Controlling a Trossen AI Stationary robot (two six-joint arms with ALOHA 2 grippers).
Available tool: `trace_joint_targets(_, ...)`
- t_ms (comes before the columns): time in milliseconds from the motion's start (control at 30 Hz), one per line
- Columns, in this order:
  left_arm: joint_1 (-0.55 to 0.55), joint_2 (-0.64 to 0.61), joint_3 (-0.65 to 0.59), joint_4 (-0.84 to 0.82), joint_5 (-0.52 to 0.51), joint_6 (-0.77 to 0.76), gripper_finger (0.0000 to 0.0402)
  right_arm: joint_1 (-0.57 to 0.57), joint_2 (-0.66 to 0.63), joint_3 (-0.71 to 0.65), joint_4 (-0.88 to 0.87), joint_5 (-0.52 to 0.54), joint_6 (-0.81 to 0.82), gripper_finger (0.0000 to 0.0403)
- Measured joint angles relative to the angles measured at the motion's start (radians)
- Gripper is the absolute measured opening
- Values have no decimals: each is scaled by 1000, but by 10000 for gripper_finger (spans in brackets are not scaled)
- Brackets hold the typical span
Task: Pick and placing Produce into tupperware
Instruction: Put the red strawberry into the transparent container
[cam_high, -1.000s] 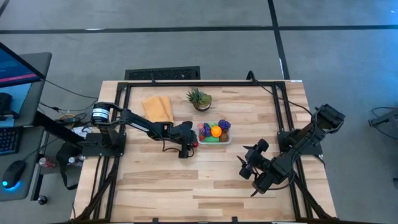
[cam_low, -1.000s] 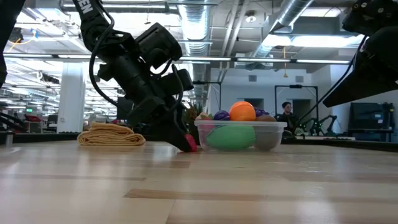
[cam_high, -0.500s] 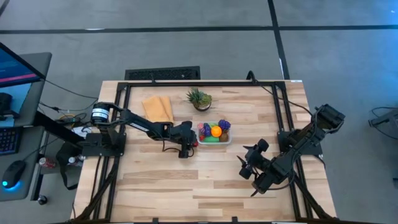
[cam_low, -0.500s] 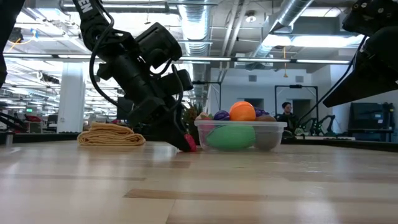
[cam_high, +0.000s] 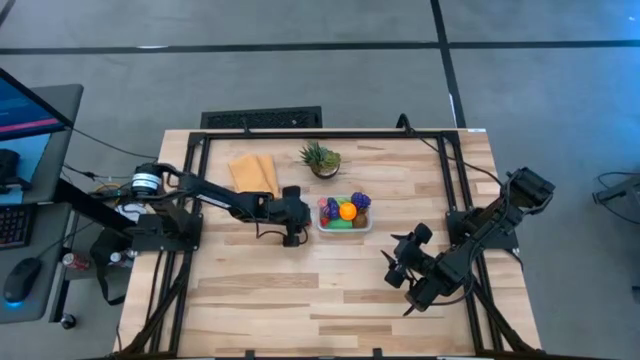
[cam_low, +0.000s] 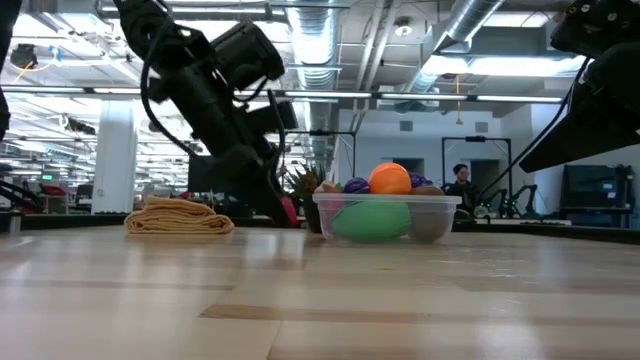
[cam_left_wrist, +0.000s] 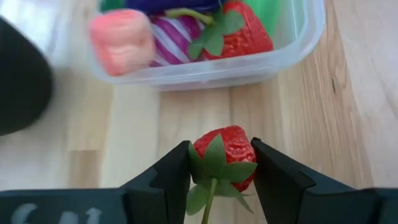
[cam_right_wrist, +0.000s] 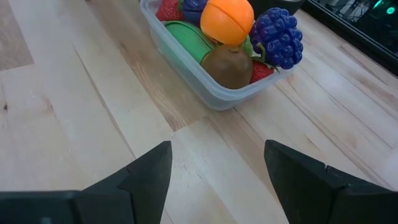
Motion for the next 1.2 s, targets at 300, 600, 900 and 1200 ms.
trace_joint_targets(300,-25,-141,0,-79,-110,-1,144,0,0,0,0,0,0,250)
trace_joint_targets(600,-20,-175,1,26,-115,56,144,0,0,0,0,0,0,250)
trace_joint_targets(900,2,-159,1,111,-67,85,144,0,0,0,1,0,0,250)
trace_joint_targets(1200,10,-160,1,204,-7,112,144,0,0,0,1,0,0,250)
